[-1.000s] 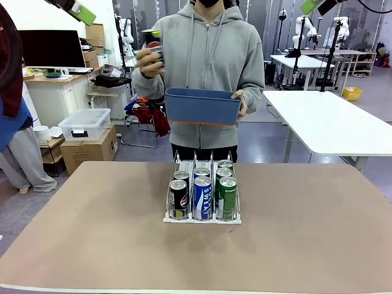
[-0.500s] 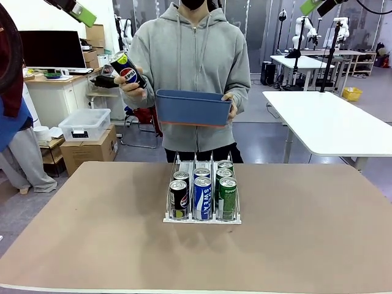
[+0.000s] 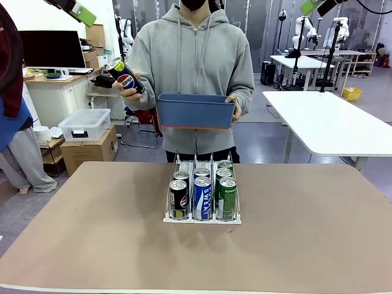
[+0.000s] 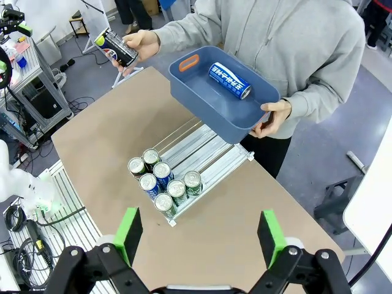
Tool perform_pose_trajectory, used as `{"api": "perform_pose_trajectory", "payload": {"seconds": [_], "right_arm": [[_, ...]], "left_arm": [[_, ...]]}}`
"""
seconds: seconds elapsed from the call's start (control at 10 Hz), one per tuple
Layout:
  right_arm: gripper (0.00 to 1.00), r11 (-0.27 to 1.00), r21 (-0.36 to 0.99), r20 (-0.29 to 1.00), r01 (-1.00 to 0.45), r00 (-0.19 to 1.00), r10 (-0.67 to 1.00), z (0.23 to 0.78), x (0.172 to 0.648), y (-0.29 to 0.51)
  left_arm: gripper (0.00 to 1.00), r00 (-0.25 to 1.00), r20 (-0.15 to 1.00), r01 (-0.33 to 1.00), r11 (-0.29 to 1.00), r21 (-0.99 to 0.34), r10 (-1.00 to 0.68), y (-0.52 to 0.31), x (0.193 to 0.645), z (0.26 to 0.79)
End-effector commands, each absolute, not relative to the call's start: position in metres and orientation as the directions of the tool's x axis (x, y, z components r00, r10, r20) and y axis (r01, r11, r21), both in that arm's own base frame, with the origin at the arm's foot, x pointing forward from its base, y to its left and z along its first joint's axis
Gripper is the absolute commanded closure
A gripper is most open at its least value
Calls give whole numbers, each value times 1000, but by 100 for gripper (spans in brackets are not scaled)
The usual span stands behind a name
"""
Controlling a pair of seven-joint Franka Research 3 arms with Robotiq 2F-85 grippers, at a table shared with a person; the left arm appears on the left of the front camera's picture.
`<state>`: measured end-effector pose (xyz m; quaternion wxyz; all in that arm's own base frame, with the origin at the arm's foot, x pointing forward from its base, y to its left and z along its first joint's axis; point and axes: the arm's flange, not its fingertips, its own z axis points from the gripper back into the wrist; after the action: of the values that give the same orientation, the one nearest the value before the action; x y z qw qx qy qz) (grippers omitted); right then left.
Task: Fill the beverage cans into the dispenser.
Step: Pick up the Pepsi coke handed by the human.
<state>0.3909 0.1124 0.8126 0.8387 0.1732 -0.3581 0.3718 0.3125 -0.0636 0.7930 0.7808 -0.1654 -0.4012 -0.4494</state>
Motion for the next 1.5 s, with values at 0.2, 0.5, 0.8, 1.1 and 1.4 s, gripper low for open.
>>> {"api": "perform_pose_trajectory", "payload": {"seconds": [0.2, 0.5, 0.8, 1.1, 1.4], "right_arm": [[0, 664, 26, 729, -747, 468, 499, 812, 390, 112], [0, 664, 26, 729, -747, 468, 499, 812, 390, 112], [0, 664, 26, 729, -747, 468, 499, 812, 390, 112], [0, 664, 26, 729, -747, 468, 499, 812, 390, 112], [0, 664, 26, 729, -747, 468, 499, 812, 390, 112]], "left_arm": [[0, 277, 774, 831, 547, 105, -570, -64, 312, 792], [0, 277, 774, 831, 547, 105, -570, -64, 312, 792], [0, 274, 785, 821, 560, 110, -556, -70, 320, 788], [0, 319, 769, 765, 630, 136, -554, -79, 345, 777], [0, 303, 739, 741, 637, 214, -602, -84, 365, 768]]}}
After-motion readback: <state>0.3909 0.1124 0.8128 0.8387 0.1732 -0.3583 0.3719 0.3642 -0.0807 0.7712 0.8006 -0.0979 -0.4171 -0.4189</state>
